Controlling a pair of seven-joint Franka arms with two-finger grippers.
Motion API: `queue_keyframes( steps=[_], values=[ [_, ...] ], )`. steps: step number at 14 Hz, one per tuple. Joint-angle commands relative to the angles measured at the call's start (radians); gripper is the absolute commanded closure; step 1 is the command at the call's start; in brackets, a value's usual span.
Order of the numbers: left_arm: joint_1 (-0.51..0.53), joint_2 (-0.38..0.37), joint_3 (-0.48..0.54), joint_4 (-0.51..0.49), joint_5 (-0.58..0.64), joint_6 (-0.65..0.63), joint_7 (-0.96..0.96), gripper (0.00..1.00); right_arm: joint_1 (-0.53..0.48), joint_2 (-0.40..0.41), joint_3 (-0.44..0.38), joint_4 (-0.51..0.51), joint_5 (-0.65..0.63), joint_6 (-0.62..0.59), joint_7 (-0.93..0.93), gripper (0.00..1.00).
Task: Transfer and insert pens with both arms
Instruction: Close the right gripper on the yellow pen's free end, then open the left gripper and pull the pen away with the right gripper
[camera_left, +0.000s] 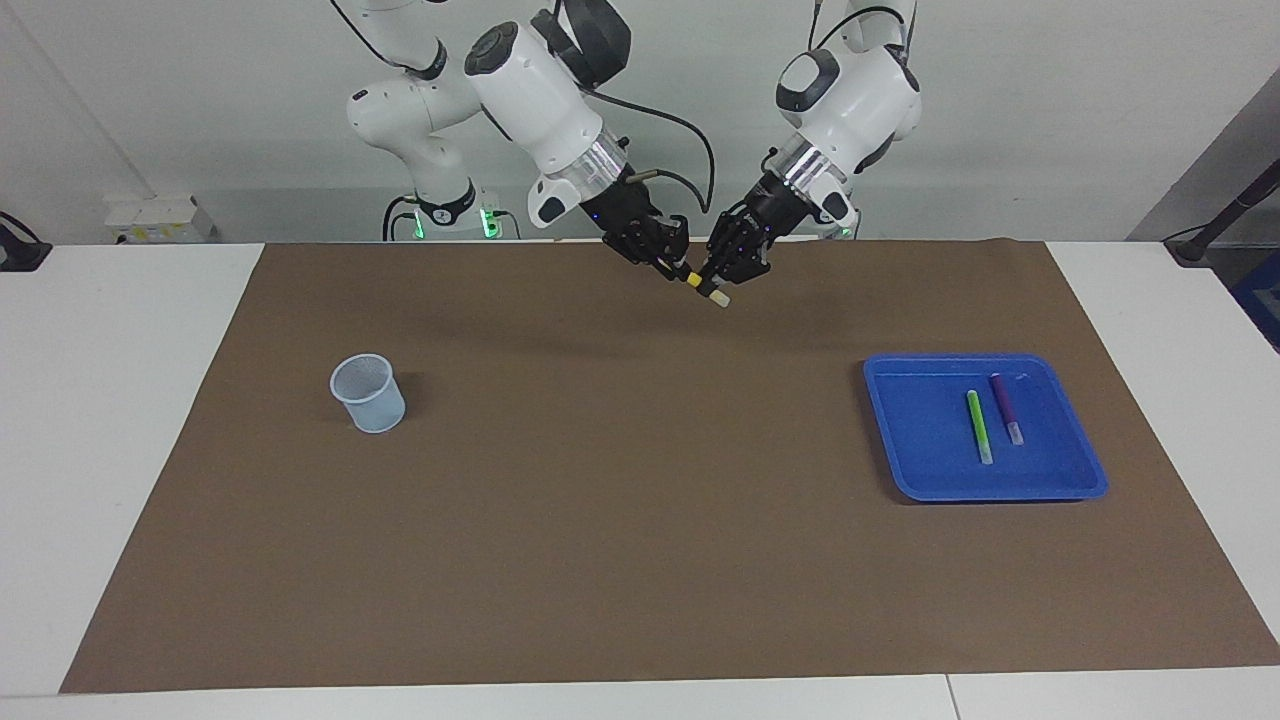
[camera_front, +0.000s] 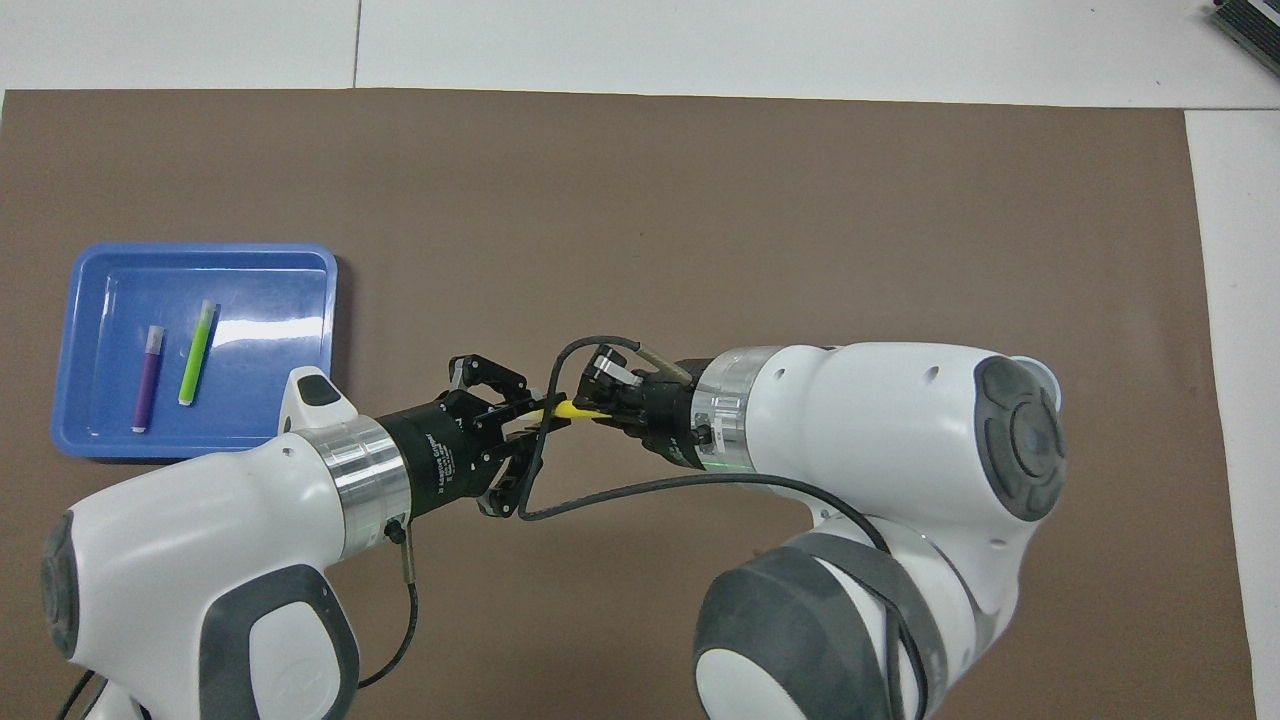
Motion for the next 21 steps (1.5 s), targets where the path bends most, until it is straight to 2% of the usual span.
queue_keyframes(
  steps=[1,3,4,5,7,9,11,14,16,19,21],
  values=[
    [-0.024,-0.024,0.010,-0.025,-0.016,0.022,-0.015,1.00,-0.010,-0.015,0.005,-0.008,0.037,-0.003,-0.012,1.00],
    [-0.024,-0.024,0.010,-0.025,-0.016,0.024,-0.013,1.00,-0.010,-0.019,0.000,-0.005,0.046,-0.007,-0.012,1.00],
    [-0.024,-0.025,0.009,-0.025,-0.016,0.028,-0.012,0.75,-0.010,-0.018,0.000,-0.005,0.048,-0.006,-0.012,1.00],
    [-0.024,-0.025,-0.002,-0.025,-0.016,0.039,-0.003,0.70,-0.010,-0.018,0.000,-0.003,0.048,-0.006,-0.012,1.00],
    [-0.024,-0.033,-0.008,-0.028,-0.013,0.036,0.038,0.53,-0.010,-0.018,0.000,-0.003,0.048,-0.006,-0.012,1.00],
    [-0.021,-0.044,-0.008,-0.028,-0.013,0.024,0.069,0.51,-0.010,-0.016,-0.002,0.004,0.048,-0.006,-0.012,1.00],
    [-0.015,-0.051,-0.008,-0.034,-0.013,0.015,0.082,0.41,-0.012,-0.015,-0.002,0.006,0.048,-0.006,-0.012,1.00],
    [-0.010,-0.059,-0.005,-0.042,-0.013,-0.010,0.124,0.39,-0.016,-0.015,-0.008,0.006,0.045,-0.018,-0.095,1.00],
    [0.033,-0.077,-0.005,-0.056,-0.013,-0.083,0.230,0.39,-0.055,-0.018,-0.008,0.006,0.029,-0.064,-0.185,1.00],
    [0.141,-0.102,-0.003,-0.056,0.002,-0.278,0.435,0.39,-0.102,-0.019,-0.011,0.006,-0.027,-0.133,-0.326,1.00],
    [0.194,-0.108,-0.002,-0.054,0.075,-0.373,0.551,0.39,-0.137,-0.019,-0.011,0.007,-0.110,-0.174,-0.397,1.00]
  ],
)
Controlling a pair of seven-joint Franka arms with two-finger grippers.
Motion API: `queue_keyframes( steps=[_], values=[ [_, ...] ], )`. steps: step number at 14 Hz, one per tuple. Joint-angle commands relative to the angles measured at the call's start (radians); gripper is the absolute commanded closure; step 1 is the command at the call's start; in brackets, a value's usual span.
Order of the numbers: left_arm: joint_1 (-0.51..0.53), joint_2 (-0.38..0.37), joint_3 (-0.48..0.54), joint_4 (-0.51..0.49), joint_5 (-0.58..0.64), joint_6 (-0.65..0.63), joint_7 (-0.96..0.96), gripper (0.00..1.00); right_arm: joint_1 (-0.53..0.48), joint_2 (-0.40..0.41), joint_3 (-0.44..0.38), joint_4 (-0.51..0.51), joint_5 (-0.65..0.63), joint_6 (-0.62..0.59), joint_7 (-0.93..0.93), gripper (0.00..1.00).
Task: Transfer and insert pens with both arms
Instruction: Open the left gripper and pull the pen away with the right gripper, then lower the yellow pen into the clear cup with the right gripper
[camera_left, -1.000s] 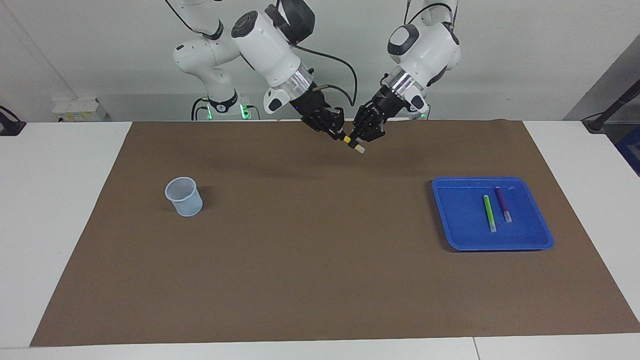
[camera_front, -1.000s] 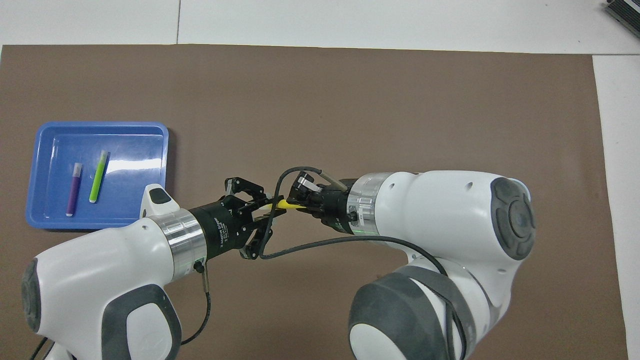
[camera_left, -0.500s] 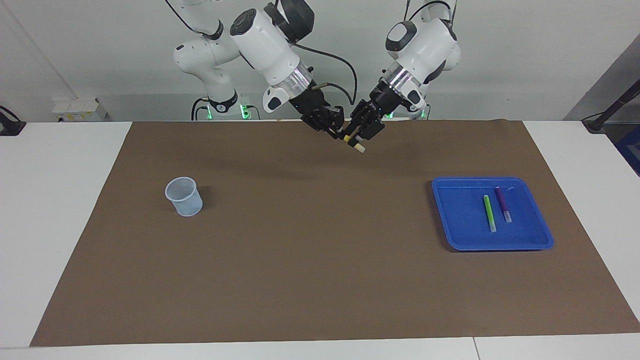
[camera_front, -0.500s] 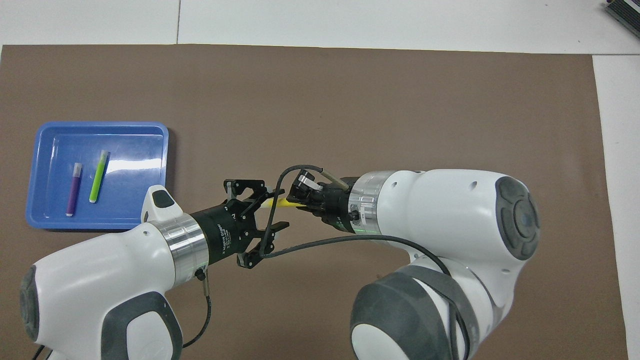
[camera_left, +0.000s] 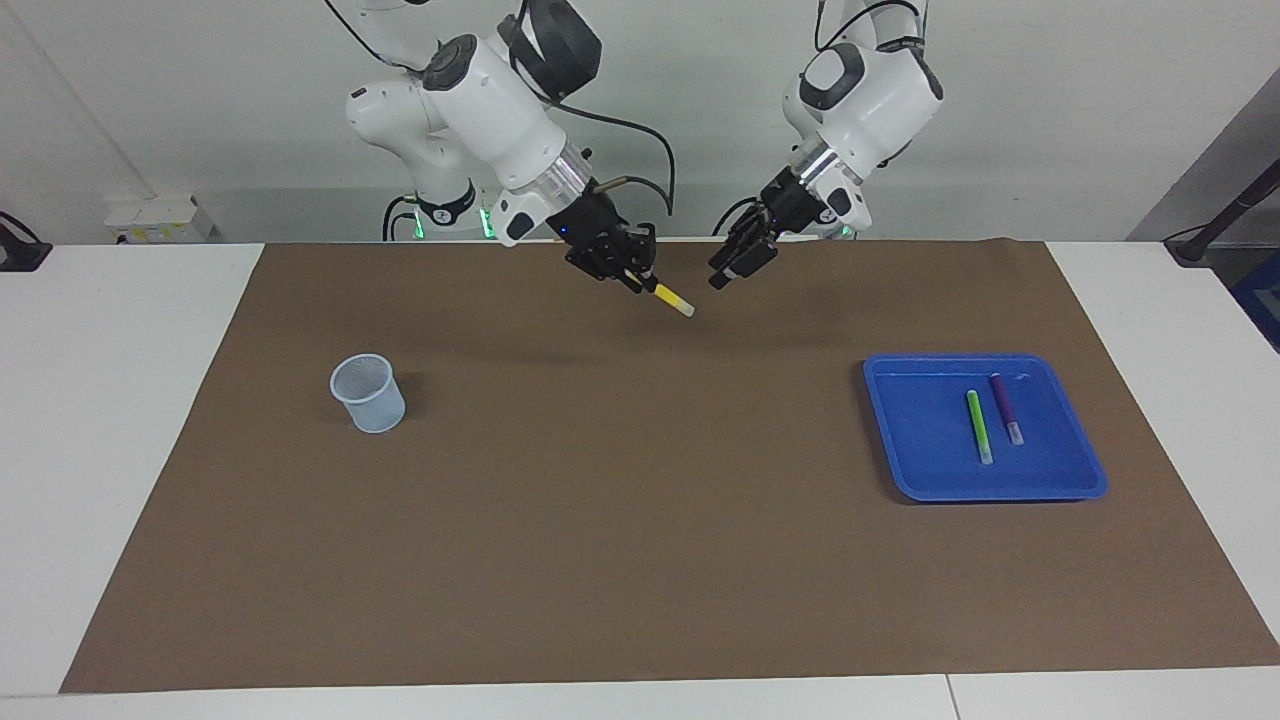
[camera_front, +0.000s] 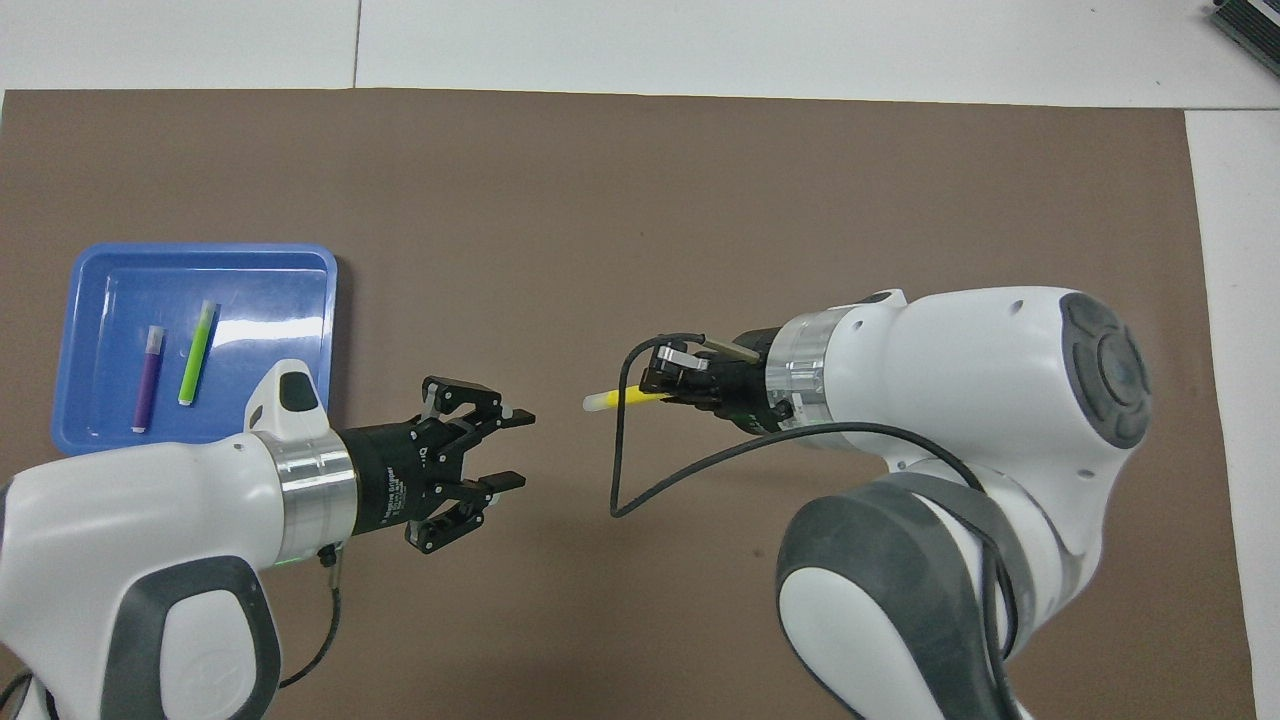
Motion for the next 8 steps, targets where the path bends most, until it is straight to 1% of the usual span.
queue_keyframes(
  steps=[1,4,6,8],
  values=[
    [0.082,-0.048,-0.001,-0.025,0.108,-0.129,0.151,0.39,-0.040,-0.015,0.003,-0.001,-0.091,-0.061,-0.105,1.00],
    [0.163,-0.053,0.002,-0.016,0.263,-0.264,0.405,0.39,-0.078,-0.014,0.003,0.029,-0.232,-0.156,-0.191,1.00],
    [0.231,-0.053,0.003,-0.005,0.356,-0.331,0.614,0.40,-0.106,-0.015,0.000,0.066,-0.339,-0.253,-0.300,1.00],
    [0.309,-0.053,0.003,0.005,0.445,-0.365,0.827,0.40,-0.159,-0.015,0.000,0.110,-0.404,-0.351,-0.448,1.00]
  ],
)
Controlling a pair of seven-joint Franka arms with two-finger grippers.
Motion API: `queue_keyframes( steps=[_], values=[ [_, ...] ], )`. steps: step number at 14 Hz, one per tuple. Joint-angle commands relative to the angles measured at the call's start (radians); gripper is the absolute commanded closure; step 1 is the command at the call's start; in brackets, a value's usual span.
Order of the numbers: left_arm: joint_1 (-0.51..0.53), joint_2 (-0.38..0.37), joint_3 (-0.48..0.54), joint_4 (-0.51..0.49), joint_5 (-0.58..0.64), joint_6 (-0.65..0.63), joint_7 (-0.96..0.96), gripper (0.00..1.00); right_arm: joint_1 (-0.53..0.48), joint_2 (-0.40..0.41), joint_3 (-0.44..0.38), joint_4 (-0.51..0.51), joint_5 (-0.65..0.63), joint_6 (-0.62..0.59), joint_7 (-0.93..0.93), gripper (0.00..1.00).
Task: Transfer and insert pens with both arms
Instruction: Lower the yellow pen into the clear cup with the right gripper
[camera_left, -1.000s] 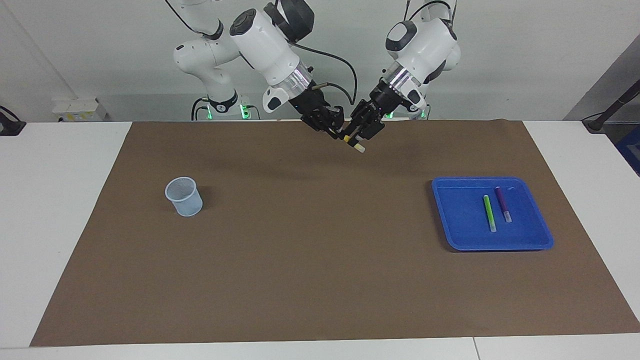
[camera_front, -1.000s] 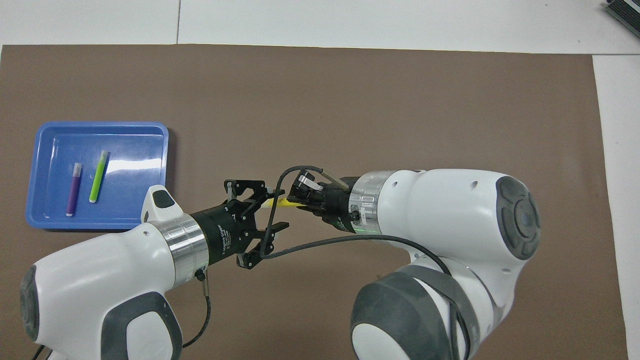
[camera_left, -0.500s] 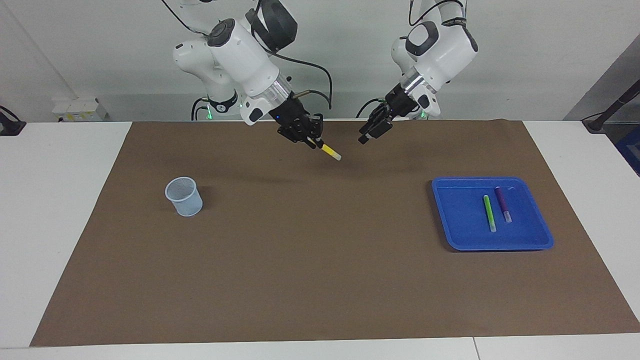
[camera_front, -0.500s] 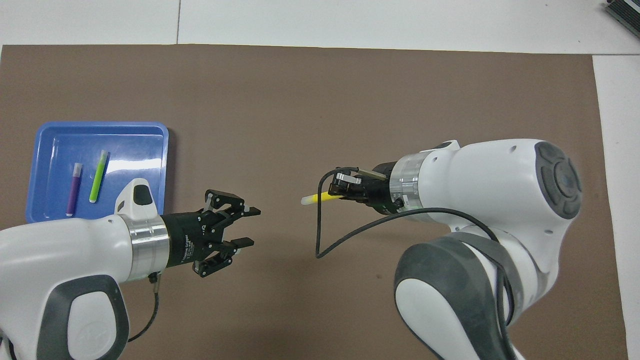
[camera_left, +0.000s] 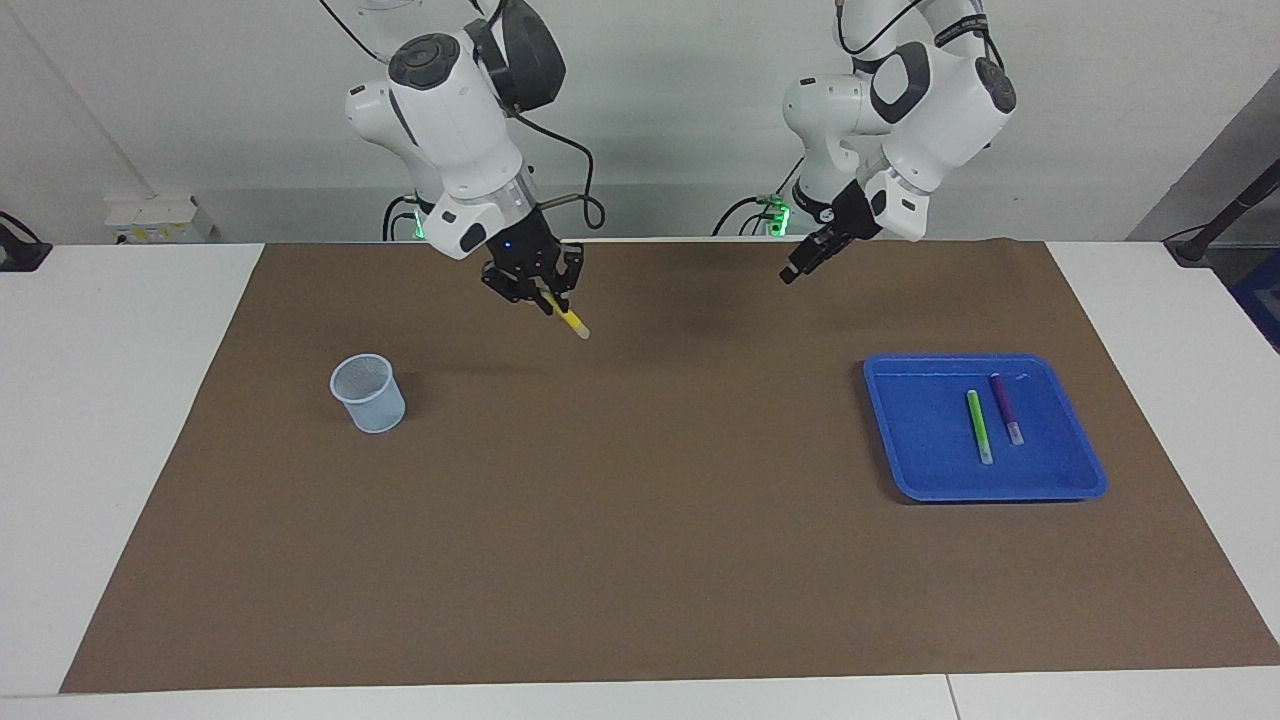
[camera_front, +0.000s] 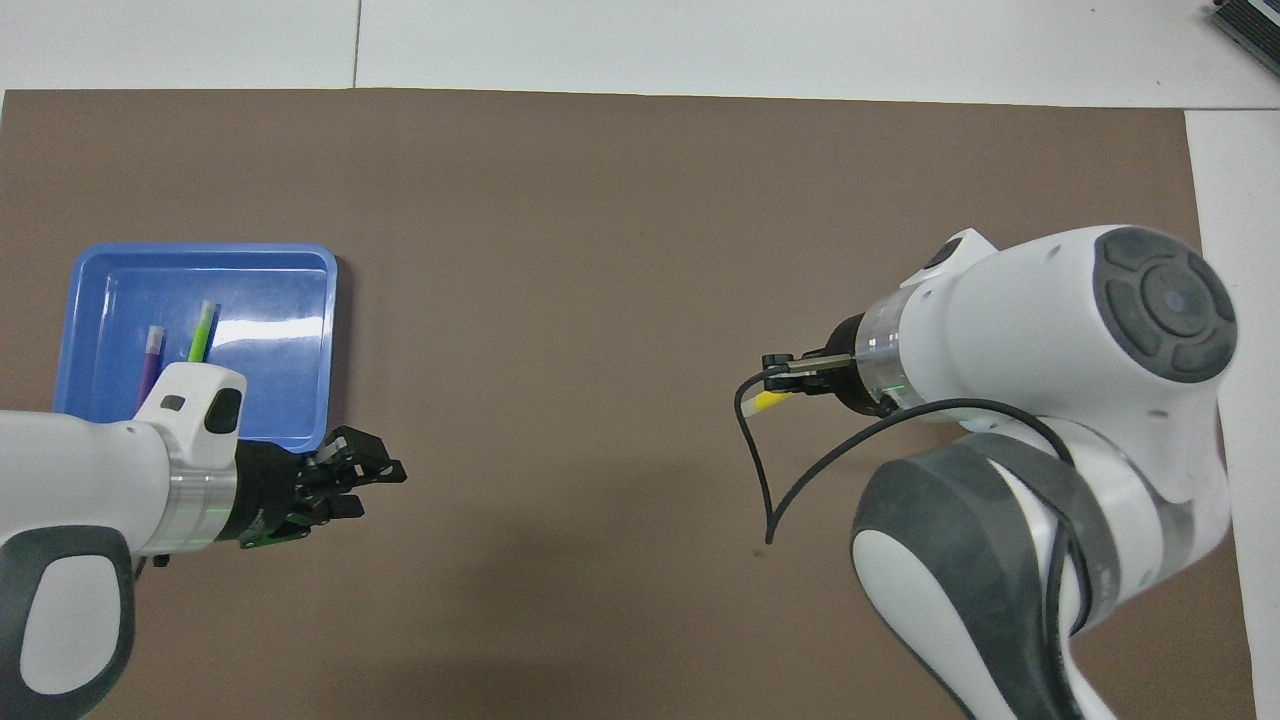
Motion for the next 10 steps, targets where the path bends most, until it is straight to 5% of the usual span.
queue_keyframes(
  steps=[1,5,10],
  values=[
    [0.105,-0.022,-0.006,0.012,0.119,-0.060,0.242,0.41,-0.081,-0.011,0.004,0.060,-0.097,-0.122,-0.205,1.00],
    [0.200,-0.016,-0.005,0.020,0.280,-0.040,0.479,0.42,-0.174,-0.013,0.004,0.104,-0.291,-0.219,-0.528,1.00],
    [0.300,0.039,-0.006,0.019,0.398,0.083,0.718,0.43,-0.253,-0.036,0.005,0.037,-0.419,-0.161,-0.702,1.00]
  ],
)
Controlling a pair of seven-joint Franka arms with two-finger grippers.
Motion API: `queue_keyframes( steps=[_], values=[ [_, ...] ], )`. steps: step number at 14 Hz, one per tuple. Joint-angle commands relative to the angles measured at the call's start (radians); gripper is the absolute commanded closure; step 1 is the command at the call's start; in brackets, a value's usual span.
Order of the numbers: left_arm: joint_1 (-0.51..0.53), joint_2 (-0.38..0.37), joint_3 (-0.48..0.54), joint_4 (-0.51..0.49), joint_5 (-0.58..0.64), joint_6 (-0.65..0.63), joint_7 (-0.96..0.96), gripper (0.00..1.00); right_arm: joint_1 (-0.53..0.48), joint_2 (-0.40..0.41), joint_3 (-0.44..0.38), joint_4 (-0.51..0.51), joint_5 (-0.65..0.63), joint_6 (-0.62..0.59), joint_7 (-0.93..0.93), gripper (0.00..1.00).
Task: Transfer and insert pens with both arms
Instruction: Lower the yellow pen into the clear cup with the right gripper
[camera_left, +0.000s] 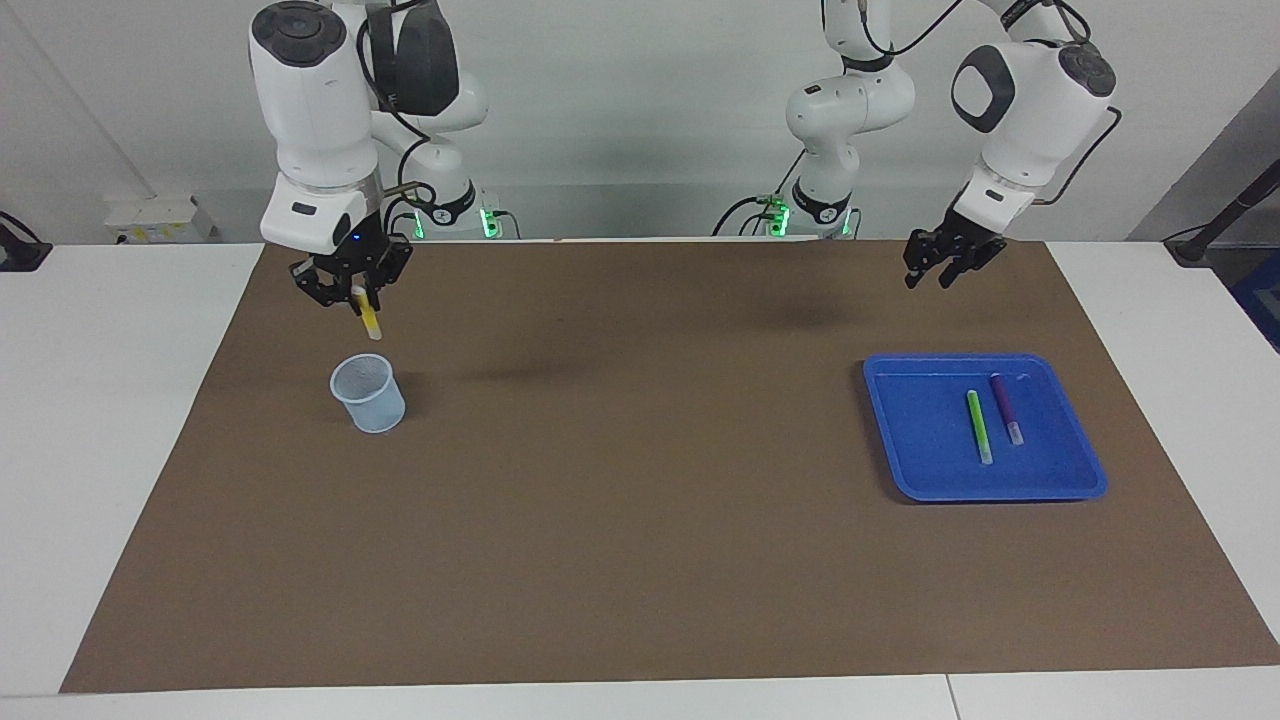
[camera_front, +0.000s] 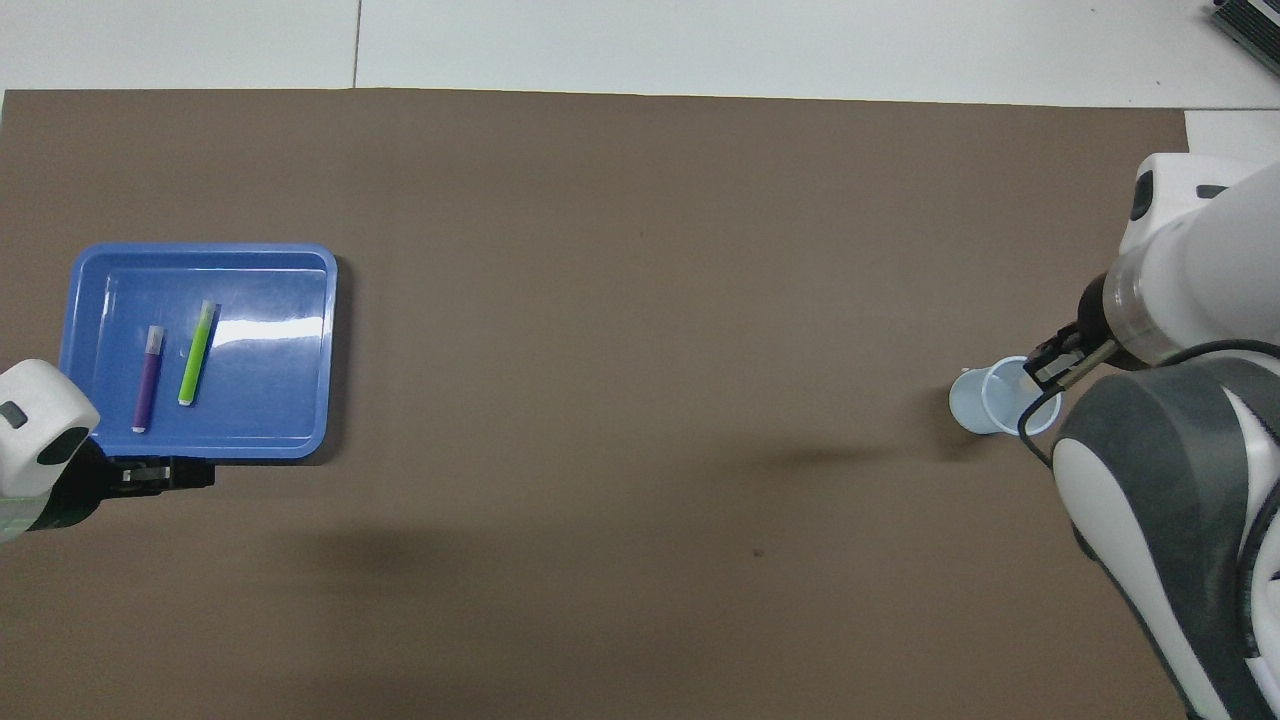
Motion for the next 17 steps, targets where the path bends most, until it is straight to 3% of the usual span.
queue_keyframes(
  steps=[1,9,17],
  values=[
    [0.046,0.056,-0.011,0.004,0.061,0.079,0.110,0.43,-0.055,-0.031,0.011,-0.072,-0.026,0.061,-0.045,1.00],
    [0.069,0.311,-0.009,0.074,0.117,0.265,0.173,0.43,-0.118,-0.023,0.011,-0.281,0.052,0.302,0.039,1.00],
    [0.083,0.499,-0.006,0.159,0.116,0.443,0.164,0.40,-0.158,0.021,0.011,-0.404,0.069,0.455,0.105,1.00]
  ],
)
